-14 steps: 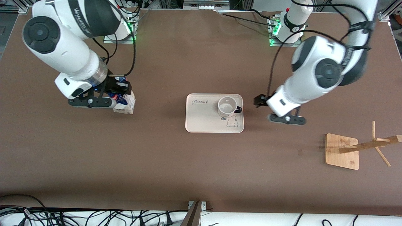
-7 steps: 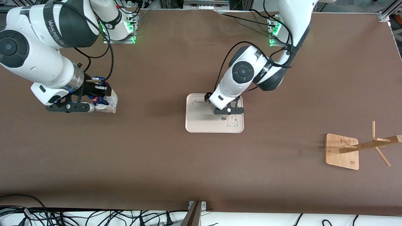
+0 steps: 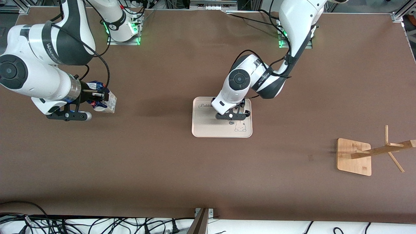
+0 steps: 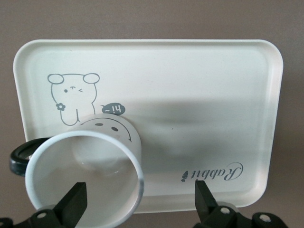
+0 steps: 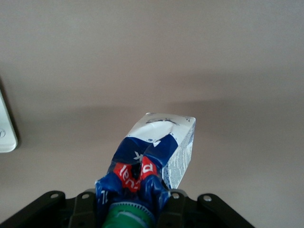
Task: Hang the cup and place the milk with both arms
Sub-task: 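Grasp the white mug rim with the left gripper while the right gripper lowers the carton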
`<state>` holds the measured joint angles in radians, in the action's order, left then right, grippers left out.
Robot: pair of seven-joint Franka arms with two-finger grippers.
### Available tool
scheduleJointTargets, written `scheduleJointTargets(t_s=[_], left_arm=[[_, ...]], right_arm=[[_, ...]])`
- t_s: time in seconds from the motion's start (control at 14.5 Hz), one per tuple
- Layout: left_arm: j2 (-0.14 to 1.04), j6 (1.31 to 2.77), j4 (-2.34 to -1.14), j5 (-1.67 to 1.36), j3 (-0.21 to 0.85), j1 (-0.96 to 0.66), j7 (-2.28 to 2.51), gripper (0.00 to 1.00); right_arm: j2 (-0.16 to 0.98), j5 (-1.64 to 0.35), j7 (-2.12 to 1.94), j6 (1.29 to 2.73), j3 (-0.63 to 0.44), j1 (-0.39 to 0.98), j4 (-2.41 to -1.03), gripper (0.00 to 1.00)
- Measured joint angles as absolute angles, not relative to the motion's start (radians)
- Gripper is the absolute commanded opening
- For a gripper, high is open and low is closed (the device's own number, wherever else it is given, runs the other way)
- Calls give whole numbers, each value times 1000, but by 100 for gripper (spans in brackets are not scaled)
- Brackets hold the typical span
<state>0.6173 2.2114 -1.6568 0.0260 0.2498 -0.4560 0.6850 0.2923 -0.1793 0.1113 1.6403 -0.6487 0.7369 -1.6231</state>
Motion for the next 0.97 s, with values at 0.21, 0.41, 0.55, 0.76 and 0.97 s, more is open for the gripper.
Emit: scheduleJointTargets(t_s=[0.21,0.41,0.55,0.76,0.97], left_arm=[[634,2223,-1657,34,250,-458,684,38],[636,2225,-1657,36,249,-458,677,0],[638,2225,-1657,36,245,-458,665,0],[636,2223,-1655,36,230,-458,636,0],[614,2220,-1648,37,208,-454,575,0]], right_arm=[[220,-179,101,1796,-651,734,-1802,28],[181,-179,89,1902,-650,735,-1899,28],[172,-179,75,1994,-649,736,-1946,28],[171,-179,72,2118,-648,736,-2008,28],[170,-180,71,2230,-642,736,-2083,28]])
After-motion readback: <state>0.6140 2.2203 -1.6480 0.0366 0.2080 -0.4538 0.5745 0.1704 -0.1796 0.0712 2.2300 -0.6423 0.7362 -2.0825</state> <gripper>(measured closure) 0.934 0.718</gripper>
